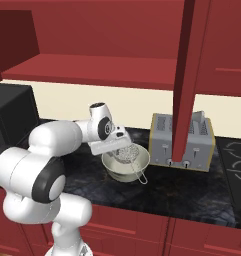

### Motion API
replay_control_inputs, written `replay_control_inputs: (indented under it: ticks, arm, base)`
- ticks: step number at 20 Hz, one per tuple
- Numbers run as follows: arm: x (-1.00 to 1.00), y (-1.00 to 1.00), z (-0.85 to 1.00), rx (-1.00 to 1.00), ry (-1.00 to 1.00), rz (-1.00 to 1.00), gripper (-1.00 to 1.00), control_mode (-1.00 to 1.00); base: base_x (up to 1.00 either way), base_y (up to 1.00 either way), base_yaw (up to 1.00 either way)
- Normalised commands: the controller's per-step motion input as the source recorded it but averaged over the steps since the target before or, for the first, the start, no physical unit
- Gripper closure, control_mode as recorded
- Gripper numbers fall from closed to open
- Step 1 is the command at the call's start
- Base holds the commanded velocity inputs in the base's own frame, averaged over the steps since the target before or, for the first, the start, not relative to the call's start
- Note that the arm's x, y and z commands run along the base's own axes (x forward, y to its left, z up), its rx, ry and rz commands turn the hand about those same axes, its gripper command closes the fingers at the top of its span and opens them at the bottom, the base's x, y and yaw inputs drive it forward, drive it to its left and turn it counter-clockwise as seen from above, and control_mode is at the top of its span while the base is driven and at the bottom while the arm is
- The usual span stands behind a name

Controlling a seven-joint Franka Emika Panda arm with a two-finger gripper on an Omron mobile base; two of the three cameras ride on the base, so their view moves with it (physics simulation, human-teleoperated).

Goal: Open the cabinet and setup a tea strainer by placing it in the bowl upright.

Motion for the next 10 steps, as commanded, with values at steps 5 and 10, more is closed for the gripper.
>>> replay_control_inputs:
  ticks: [5, 10]
  arm:
    - [0.0, 0.02, -0.1, 0.0, 0.0, 0.0, 1.0, -1.0]
    - [0.0, 0.0, -0.1, 0.0, 0.0, 0.0, 1.0, -1.0]
  base:
    - [0.0, 0.0, 0.0]
    - [0.0, 0.0, 0.0]
